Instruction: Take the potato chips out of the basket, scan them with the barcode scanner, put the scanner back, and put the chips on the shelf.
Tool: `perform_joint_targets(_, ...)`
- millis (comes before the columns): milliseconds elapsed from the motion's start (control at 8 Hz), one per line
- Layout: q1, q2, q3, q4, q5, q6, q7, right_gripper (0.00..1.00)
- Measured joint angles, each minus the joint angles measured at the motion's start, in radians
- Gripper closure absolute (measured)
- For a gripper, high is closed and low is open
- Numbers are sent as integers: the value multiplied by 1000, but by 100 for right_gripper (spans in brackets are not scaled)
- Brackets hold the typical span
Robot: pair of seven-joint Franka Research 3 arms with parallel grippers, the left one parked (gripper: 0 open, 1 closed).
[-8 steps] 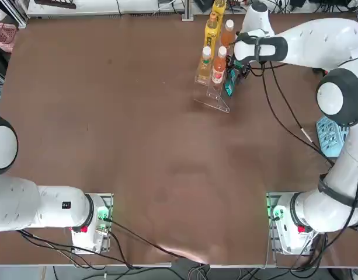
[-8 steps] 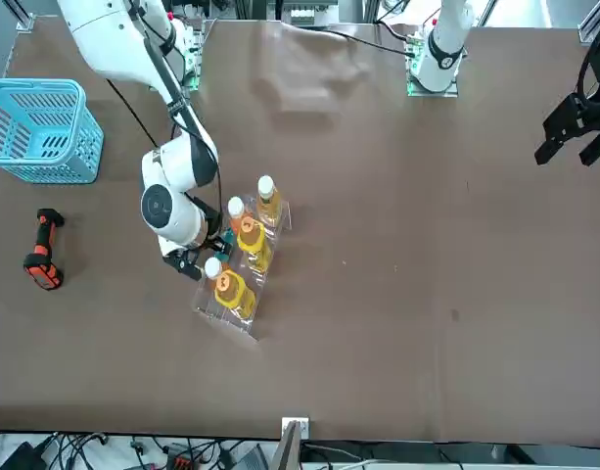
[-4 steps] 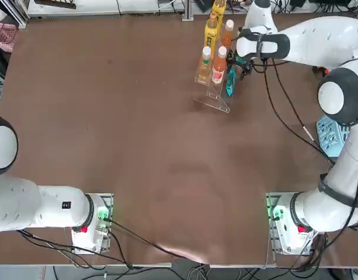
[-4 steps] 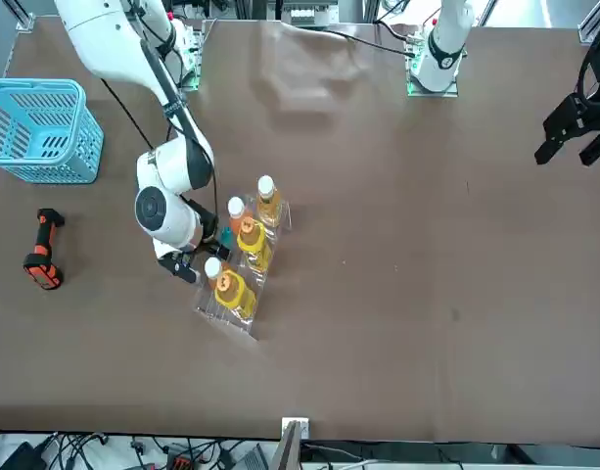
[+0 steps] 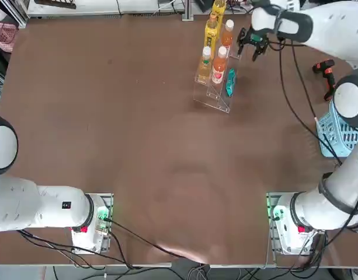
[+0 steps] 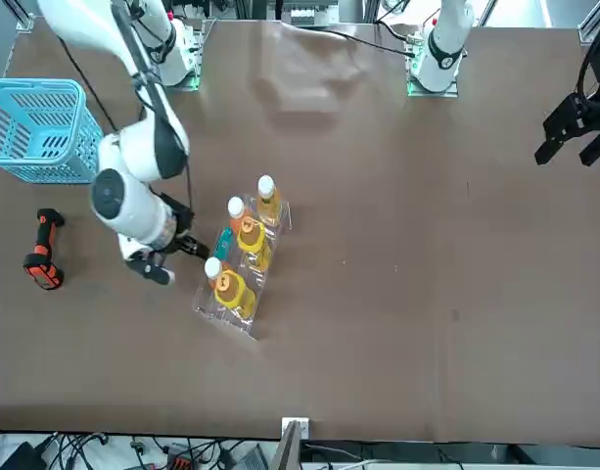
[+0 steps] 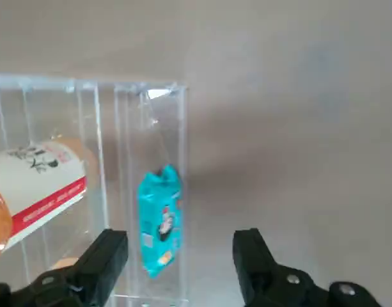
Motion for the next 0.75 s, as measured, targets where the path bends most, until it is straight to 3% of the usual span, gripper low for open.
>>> perform_joint_targets(375, -45, -63, -102, 59, 0, -148, -194, 0)
perform_joint_targets(750, -78, -79, -197, 239, -1, -398, -388, 0)
